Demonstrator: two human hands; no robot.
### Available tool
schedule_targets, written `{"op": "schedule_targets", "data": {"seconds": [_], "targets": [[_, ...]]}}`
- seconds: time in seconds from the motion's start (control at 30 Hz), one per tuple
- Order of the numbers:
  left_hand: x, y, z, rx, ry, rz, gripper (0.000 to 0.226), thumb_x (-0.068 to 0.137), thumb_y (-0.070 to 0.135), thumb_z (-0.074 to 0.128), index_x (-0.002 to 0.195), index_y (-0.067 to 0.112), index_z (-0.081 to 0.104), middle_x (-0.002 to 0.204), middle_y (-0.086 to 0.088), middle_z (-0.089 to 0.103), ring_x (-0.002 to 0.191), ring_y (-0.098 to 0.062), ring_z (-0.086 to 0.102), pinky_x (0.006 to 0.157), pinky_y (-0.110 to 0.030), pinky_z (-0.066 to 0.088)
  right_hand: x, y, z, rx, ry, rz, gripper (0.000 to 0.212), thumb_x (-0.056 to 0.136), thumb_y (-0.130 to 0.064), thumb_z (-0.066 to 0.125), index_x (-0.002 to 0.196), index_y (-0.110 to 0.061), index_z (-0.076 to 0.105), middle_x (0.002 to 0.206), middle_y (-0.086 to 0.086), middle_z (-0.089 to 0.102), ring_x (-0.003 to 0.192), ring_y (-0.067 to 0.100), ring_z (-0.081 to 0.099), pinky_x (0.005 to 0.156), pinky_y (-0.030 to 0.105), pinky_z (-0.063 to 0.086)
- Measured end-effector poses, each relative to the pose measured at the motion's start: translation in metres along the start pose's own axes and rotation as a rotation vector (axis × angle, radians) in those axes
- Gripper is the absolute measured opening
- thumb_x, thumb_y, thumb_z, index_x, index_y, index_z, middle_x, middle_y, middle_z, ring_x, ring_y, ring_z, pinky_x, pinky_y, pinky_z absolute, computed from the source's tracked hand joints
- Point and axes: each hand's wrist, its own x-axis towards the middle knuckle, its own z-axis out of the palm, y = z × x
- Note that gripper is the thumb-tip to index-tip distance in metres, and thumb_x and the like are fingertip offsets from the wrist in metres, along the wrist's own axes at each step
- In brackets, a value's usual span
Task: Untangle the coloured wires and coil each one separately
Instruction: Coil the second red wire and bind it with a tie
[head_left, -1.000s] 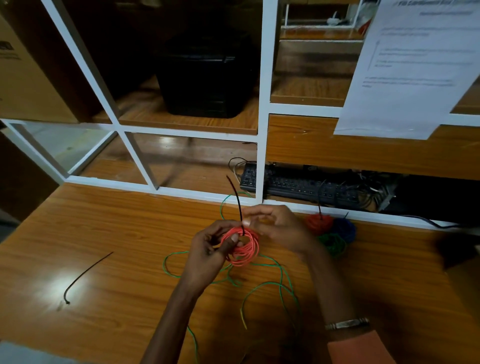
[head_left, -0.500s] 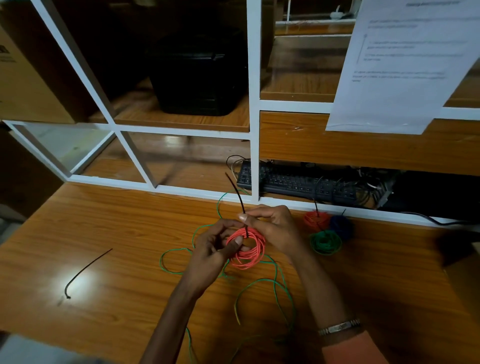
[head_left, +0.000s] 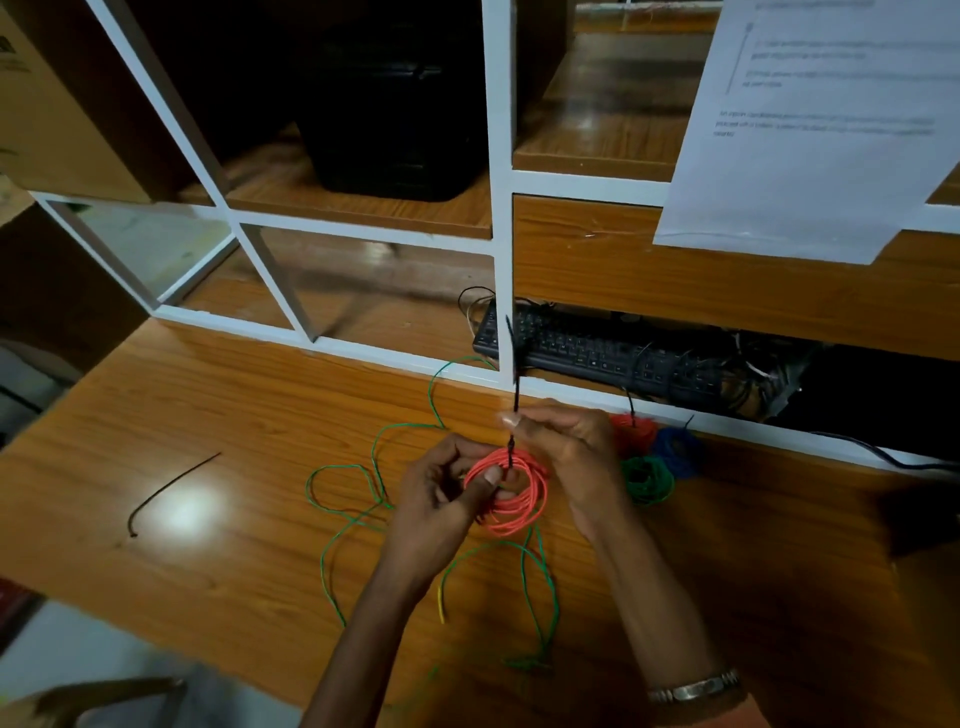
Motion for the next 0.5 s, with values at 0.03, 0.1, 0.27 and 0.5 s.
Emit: {"op": "schedule_targets", "data": {"seconds": [0.03,0.1,0.27,0.5], "targets": [[0.000,0.000,0.005,-0.003,-0.008,0.004,0.010,0.097,-0.003,0.066,0.105,-0.008,0.064,0.098,-0.024,0.077,0.084,-0.024,0.076,0.072,-0.026,0.060,0.001,0.002,-0.004,0.044,0.015,0.040,0.013,0.082,-0.017,0.083,0.091,-0.008,0.083,0.091,0.018,0.077,0.084,0.025,0.072,0.075,0.033,0.054],[0.001,0.000,0.012,-0.006,-0.021,0.018,0.013,0.096,-0.003,0.067,0.105,-0.011,0.063,0.097,-0.021,0.076,0.086,-0.024,0.075,0.074,-0.028,0.062,0.003,0.005,-0.007,0.086,0.040,0.125,0.013,0.081,-0.016,0.084,0.090,-0.009,0.083,0.091,0.014,0.079,0.080,0.024,0.073,0.075,0.036,0.055],[0.003,-0.014,0.008,0.041,0.090,-0.053,0.011,0.097,-0.003,0.067,0.108,-0.005,0.068,0.098,-0.020,0.077,0.086,-0.029,0.074,0.076,-0.034,0.063,0.011,0.010,-0.012,-0.130,-0.108,0.209,0.021,0.090,-0.029,0.078,0.103,-0.013,0.081,0.096,0.001,0.080,0.091,0.018,0.076,0.083,0.029,0.059],[0.005,-0.045,0.014,-0.031,0.305,-0.283,0.012,0.099,0.005,0.067,0.111,0.005,0.070,0.089,-0.009,0.078,0.077,-0.014,0.075,0.066,-0.026,0.059,0.006,0.034,-0.038,-0.286,-0.403,0.563,0.040,0.083,-0.049,0.079,0.112,-0.022,0.077,0.105,0.003,0.079,0.094,0.017,0.071,0.082,0.032,0.055]]}}
